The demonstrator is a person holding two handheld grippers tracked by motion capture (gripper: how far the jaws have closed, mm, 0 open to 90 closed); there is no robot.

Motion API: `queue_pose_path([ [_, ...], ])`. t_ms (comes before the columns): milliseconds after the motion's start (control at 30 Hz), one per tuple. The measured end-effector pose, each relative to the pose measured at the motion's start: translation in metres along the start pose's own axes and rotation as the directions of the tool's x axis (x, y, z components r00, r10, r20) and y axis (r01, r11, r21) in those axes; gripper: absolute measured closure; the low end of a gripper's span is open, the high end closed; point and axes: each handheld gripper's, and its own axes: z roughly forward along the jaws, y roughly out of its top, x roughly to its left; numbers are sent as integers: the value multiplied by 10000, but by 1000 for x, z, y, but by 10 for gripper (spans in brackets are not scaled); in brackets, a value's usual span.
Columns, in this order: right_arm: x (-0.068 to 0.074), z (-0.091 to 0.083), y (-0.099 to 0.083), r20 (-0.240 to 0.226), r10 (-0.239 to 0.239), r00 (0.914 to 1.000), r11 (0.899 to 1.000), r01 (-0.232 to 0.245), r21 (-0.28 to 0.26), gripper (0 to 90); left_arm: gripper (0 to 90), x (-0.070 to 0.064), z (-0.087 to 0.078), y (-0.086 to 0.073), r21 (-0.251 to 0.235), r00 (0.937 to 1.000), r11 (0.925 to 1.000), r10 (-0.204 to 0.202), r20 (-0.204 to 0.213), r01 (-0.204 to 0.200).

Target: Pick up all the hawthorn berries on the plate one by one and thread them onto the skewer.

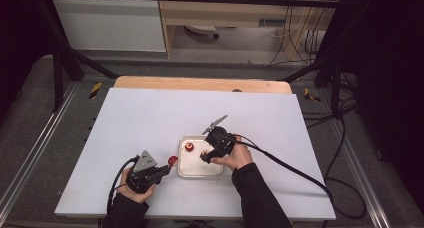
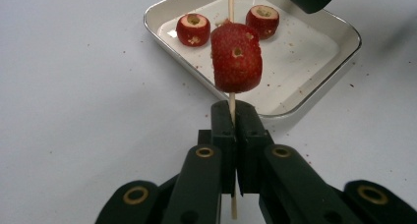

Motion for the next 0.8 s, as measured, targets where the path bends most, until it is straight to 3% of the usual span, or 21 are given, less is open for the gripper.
queue_pose_path([
  [200, -5, 14, 13, -142, -202, 9997, 9966, 213, 800, 426, 878, 0, 0, 0, 17, 10000, 10000, -7, 23, 7],
  [433, -11, 25, 16, -360, -60, 9993, 9905, 109, 1370, 492, 878, 0, 0, 0, 15, 10000, 10000, -20, 21, 20],
  [800, -15, 31, 16, -681, 56, 9977, 9867, 56, 1626, 574, 878, 0, 1, 0, 68, 10000, 10000, 6, 42, -6],
])
